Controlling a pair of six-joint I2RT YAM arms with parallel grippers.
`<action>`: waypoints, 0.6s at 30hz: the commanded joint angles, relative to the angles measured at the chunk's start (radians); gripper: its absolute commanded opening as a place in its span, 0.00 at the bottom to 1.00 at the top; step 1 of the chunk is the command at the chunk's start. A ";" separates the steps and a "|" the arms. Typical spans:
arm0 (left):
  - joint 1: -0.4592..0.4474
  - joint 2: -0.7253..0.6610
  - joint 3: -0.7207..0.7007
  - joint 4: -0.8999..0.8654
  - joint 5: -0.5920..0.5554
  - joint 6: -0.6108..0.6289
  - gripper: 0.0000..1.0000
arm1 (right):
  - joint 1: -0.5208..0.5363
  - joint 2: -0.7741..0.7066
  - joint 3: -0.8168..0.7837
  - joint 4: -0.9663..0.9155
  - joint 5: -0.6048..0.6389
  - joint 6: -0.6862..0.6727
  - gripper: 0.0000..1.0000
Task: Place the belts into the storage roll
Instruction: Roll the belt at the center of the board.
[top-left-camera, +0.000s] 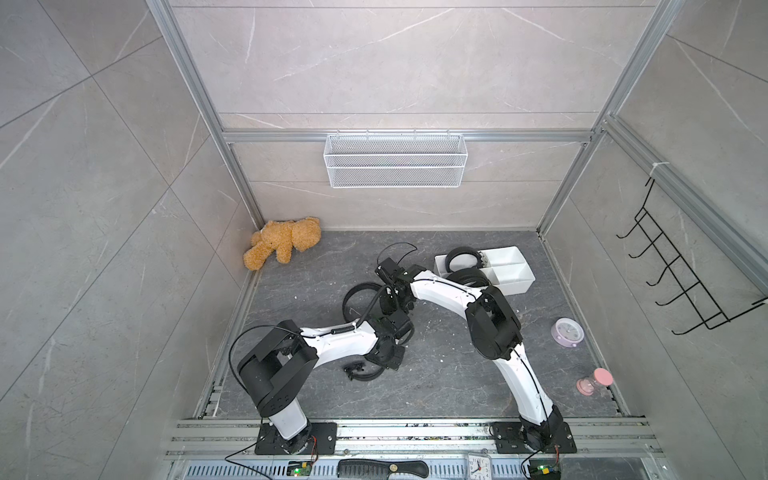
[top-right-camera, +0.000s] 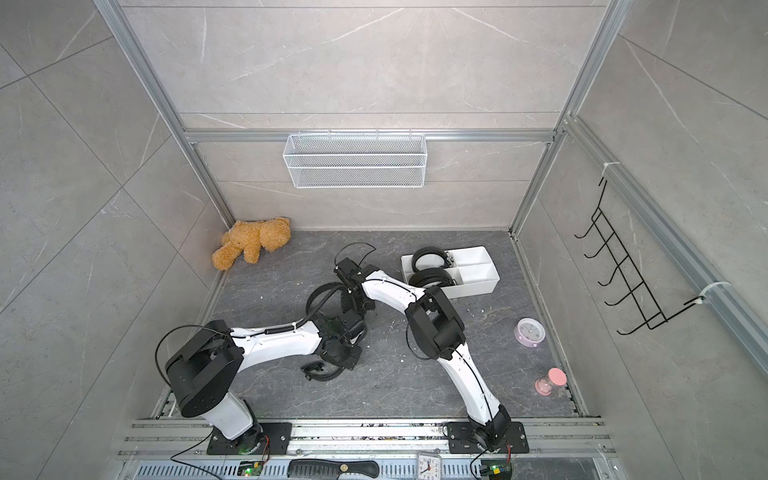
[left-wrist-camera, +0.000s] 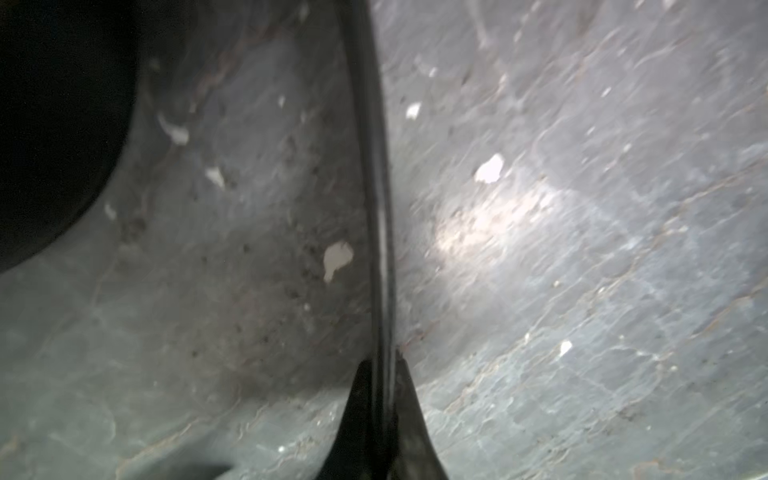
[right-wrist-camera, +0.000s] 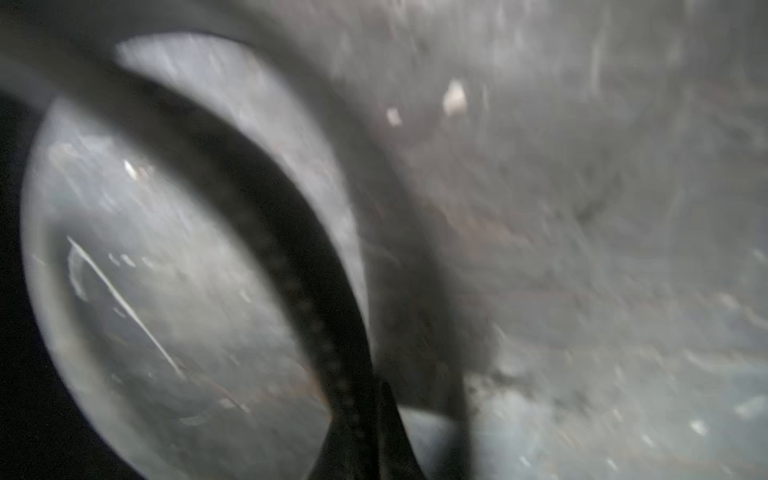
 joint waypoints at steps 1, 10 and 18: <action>0.014 -0.071 -0.062 -0.114 -0.044 -0.051 0.00 | 0.000 -0.062 -0.136 -0.075 0.042 -0.062 0.07; 0.074 -0.220 -0.118 -0.188 -0.041 -0.049 0.00 | -0.036 -0.286 -0.482 -0.065 0.146 -0.108 0.02; 0.199 -0.211 -0.065 -0.268 -0.086 0.009 0.00 | -0.060 -0.433 -0.690 -0.066 0.178 -0.098 0.02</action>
